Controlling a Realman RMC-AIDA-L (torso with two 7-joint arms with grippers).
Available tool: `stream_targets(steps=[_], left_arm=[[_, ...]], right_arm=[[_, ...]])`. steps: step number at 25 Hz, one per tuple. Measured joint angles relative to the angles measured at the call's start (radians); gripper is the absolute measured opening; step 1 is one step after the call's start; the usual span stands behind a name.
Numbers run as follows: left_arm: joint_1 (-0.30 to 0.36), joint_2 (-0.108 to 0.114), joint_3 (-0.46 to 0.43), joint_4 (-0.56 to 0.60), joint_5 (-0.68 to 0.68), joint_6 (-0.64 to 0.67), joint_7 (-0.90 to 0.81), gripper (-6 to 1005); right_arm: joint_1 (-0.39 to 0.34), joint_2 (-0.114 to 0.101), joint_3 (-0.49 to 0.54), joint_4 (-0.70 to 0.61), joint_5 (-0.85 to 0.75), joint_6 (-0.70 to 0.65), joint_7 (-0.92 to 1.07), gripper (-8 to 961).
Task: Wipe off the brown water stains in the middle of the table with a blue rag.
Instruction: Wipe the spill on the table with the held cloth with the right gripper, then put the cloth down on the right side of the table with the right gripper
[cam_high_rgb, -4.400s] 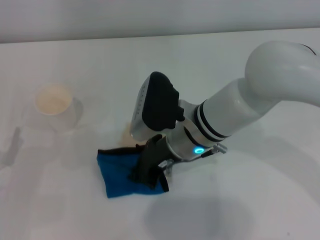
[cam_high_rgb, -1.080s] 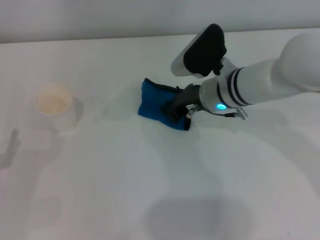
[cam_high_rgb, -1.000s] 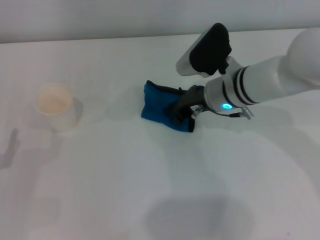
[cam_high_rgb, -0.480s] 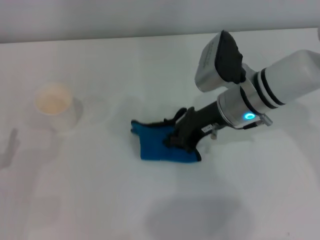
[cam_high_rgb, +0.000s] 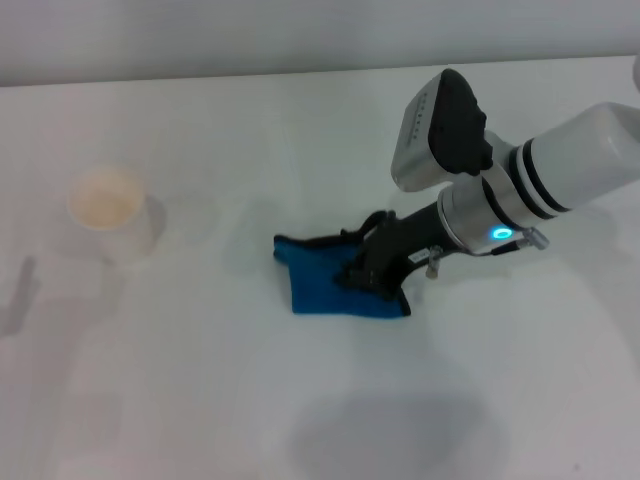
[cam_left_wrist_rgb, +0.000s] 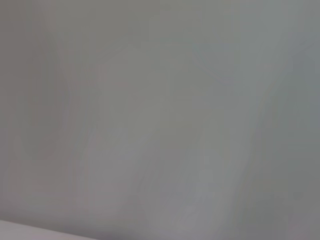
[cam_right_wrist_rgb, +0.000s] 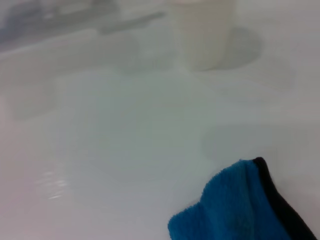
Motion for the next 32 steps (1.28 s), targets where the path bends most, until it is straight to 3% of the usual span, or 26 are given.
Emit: stream_targets(steps=[6, 19, 32], left_arm=[[0.003, 0.0, 0.0, 0.0, 0.0, 0.0, 0.0, 887], [0.004, 0.0, 0.0, 0.0, 0.0, 0.0, 0.0, 887], [-0.004, 0.0, 0.0, 0.002, 0.0, 0.0, -0.001, 888]], right_arm=[[0.005, -0.003, 0.018, -0.002, -0.011, 0.065, 0.0, 62], [0.007, -0.023, 0.111, -0.01, -0.144, 0.068, 0.0, 62], [-0.004, -0.002, 0.12, -0.035, -0.185, 0.073, -0.001, 138]])
